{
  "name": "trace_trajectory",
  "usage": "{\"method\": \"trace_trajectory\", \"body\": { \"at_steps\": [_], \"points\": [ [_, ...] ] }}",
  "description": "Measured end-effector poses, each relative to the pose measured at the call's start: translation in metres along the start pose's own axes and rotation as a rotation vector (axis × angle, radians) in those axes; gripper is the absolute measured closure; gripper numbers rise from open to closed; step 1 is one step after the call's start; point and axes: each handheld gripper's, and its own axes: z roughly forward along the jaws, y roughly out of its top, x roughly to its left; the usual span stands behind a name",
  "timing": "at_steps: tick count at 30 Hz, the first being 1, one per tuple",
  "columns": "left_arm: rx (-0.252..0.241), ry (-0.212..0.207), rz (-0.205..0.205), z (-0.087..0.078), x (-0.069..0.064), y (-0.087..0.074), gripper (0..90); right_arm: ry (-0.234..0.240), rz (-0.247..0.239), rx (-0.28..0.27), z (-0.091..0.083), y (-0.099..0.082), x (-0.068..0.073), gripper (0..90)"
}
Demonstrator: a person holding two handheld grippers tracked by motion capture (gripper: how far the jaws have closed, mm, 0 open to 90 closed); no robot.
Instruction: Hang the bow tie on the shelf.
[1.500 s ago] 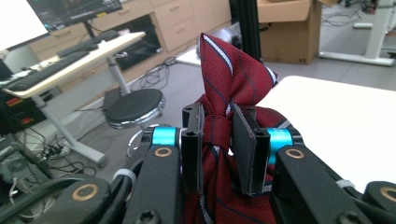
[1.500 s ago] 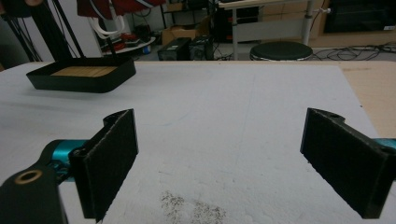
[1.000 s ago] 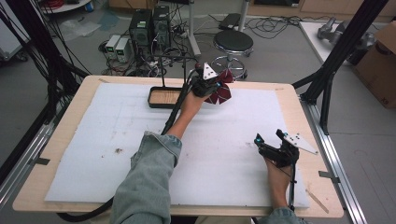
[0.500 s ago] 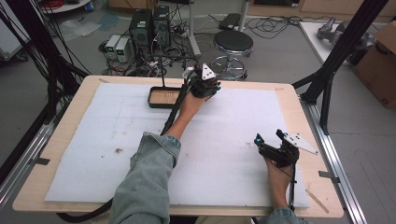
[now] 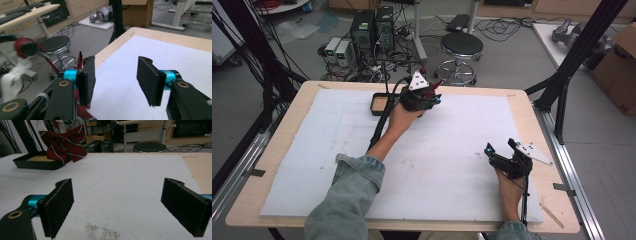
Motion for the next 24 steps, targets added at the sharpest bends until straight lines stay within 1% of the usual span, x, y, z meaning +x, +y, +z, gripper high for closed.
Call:
{"method": "trace_trajectory", "body": {
  "at_steps": [1, 2, 3, 6, 9, 11, 13, 16, 20, 22, 24],
  "points": [
    [-0.004, 0.004, 0.003, -0.007, 0.0, 0.0, 45.2, 0.001, 0.002, 0.001, 0.0, 0.0, 0.0, 10.3],
    [-0.011, -0.003, 0.0, -0.016, 0.0, -0.001, 44.6, 0.001, 0.001, 0.0, 0.0, 0.0, 0.0, 10.2],
    [-0.016, -0.003, -0.005, -0.022, 0.001, -0.001, 44.2, 0.0, 0.002, 0.0, 0.0, 0.0, 0.0, 10.3],
    [-0.031, 0.012, -0.015, -0.045, 0.002, -0.007, 40.7, 0.0, 0.002, 0.003, 0.0, 0.0, 0.0, 10.2],
    [-0.038, 0.037, -0.04, -0.07, 0.004, -0.015, 37.1, 0.0, -0.007, 0.004, 0.0, 0.0, 0.0, 10.2],
    [-0.043, 0.044, -0.069, -0.086, 0.005, -0.023, 35.2, -0.003, -0.007, 0.005, 0.0, 0.0, 0.001, 10.2],
    [-0.038, 0.065, -0.067, -0.101, 0.004, -0.03, 32.4, -0.004, -0.011, 0.006, 0.0, 0.0, 0.001, 10.2],
    [-0.045, 0.094, -0.068, -0.123, 0.004, -0.04, 30.6, -0.004, -0.016, 0.009, 0.0, 0.0, 0.002, 10.2],
    [-0.07, 0.147, -0.096, -0.153, 0.004, -0.052, 26.7, -0.011, -0.015, 0.006, 0.0, 0.0, 0.001, 10.2],
    [-0.087, 0.166, -0.11, -0.169, 0.002, -0.061, 25.4, -0.012, -0.009, 0.007, -0.001, -0.001, 0.001, 10.2],
    [-0.093, 0.199, -0.107, -0.183, 0.001, -0.069, 25.4, -0.013, -0.008, 0.007, -0.001, -0.001, 0.001, 10.2]
  ]
}}
